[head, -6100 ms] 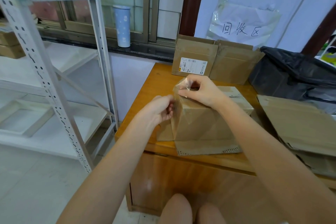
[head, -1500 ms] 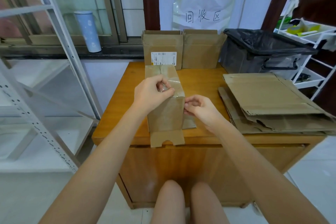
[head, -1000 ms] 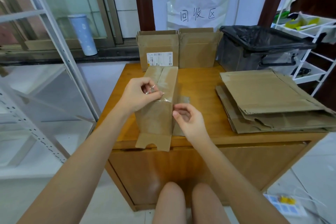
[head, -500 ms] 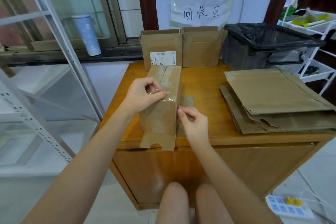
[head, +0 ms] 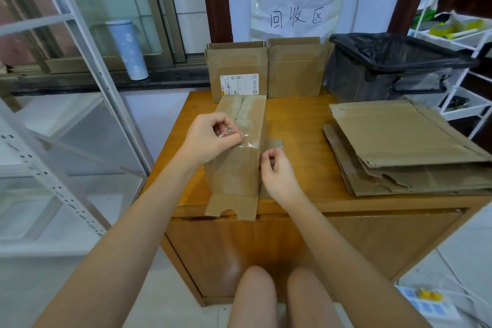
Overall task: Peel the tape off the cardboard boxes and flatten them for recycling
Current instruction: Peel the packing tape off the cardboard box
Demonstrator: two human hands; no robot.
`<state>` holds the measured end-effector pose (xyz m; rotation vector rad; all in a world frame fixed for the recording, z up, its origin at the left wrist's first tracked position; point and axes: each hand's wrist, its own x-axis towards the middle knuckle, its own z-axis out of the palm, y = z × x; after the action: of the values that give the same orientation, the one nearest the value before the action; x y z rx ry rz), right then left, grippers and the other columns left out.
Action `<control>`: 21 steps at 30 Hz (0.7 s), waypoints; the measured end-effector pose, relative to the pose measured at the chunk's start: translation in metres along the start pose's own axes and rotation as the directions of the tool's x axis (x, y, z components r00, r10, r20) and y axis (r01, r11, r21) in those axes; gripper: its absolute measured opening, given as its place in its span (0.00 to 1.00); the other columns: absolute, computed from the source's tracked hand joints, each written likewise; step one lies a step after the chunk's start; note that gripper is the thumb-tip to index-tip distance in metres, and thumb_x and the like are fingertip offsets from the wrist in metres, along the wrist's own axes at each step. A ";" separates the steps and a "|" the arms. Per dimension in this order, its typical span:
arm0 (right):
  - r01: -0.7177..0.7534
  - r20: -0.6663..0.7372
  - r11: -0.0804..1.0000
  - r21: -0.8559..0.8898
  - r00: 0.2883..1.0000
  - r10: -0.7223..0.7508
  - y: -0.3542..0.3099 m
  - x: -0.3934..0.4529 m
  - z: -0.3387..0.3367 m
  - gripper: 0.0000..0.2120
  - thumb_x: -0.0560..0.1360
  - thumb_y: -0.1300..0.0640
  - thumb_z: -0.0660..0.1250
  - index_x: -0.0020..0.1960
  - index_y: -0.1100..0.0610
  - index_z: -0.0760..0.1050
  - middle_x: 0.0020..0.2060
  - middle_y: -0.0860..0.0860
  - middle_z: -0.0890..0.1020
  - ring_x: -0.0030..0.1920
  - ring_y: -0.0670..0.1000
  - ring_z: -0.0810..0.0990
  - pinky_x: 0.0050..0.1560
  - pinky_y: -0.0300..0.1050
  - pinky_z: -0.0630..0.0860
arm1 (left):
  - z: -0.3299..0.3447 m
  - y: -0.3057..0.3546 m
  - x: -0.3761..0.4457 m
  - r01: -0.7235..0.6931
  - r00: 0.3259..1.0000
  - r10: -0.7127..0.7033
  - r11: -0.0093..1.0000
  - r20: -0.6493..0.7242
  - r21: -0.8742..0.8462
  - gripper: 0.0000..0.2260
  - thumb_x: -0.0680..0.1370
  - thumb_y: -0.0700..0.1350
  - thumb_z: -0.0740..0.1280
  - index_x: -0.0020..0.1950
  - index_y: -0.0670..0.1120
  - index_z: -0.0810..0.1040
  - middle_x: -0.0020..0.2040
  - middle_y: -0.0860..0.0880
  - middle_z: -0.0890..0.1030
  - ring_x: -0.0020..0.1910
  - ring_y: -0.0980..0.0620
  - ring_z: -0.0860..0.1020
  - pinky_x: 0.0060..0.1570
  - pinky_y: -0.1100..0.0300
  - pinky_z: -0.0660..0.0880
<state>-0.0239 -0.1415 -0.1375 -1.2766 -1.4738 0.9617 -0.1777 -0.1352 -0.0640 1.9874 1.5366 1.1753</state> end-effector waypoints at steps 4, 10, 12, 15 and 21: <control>-0.034 0.061 0.999 0.007 0.998 0.033 -0.001 -0.003 -0.008 0.08 0.83 0.56 0.53 0.46 0.53 0.67 0.39 0.48 0.73 0.37 0.44 0.72 0.37 0.34 0.69 | 0.000 0.000 0.000 0.005 1.000 -0.005 1.000 -0.002 0.001 0.07 0.72 0.44 0.74 0.37 0.52 0.78 0.38 0.54 0.78 0.40 0.56 0.76 0.40 0.67 0.74; -0.109 0.058 0.957 0.270 0.994 0.097 0.002 -0.004 -0.013 0.08 0.81 0.61 0.58 0.44 0.56 0.71 0.43 0.52 0.78 0.45 0.49 0.78 0.53 0.44 0.77 | 0.001 0.000 0.001 0.010 1.000 -0.010 1.000 -0.007 0.000 0.07 0.72 0.44 0.74 0.38 0.51 0.78 0.38 0.54 0.78 0.41 0.55 0.76 0.41 0.64 0.75; -0.089 0.077 0.945 0.316 0.995 0.068 0.003 -0.007 -0.017 0.05 0.79 0.61 0.62 0.44 0.57 0.72 0.43 0.52 0.79 0.45 0.48 0.79 0.52 0.43 0.77 | 0.002 -0.001 0.001 0.008 1.000 -0.008 1.000 -0.011 0.002 0.06 0.71 0.44 0.74 0.38 0.51 0.78 0.38 0.53 0.79 0.41 0.55 0.76 0.41 0.64 0.75; -0.018 0.072 0.964 0.264 0.997 -0.002 0.005 -0.008 -0.022 0.04 0.76 0.62 0.68 0.45 0.56 0.73 0.42 0.51 0.79 0.44 0.47 0.79 0.51 0.41 0.77 | 0.003 -0.001 0.001 0.006 1.000 -0.006 1.000 -0.022 0.012 0.06 0.71 0.45 0.75 0.39 0.50 0.79 0.38 0.55 0.78 0.40 0.58 0.75 0.39 0.67 0.74; -0.008 0.086 0.960 0.280 0.996 -0.017 0.001 -0.003 -0.024 0.07 0.77 0.68 0.64 0.43 0.58 0.71 0.41 0.55 0.79 0.43 0.49 0.80 0.48 0.38 0.79 | 0.002 -0.002 0.001 0.004 1.000 -0.004 1.000 -0.013 0.008 0.06 0.71 0.45 0.75 0.39 0.50 0.79 0.37 0.55 0.78 0.38 0.60 0.74 0.38 0.69 0.73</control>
<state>0.0000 -0.1447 -0.1326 -1.0349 -1.3490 1.1906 -0.1773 -0.1329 -0.0659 1.9849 1.5532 1.1840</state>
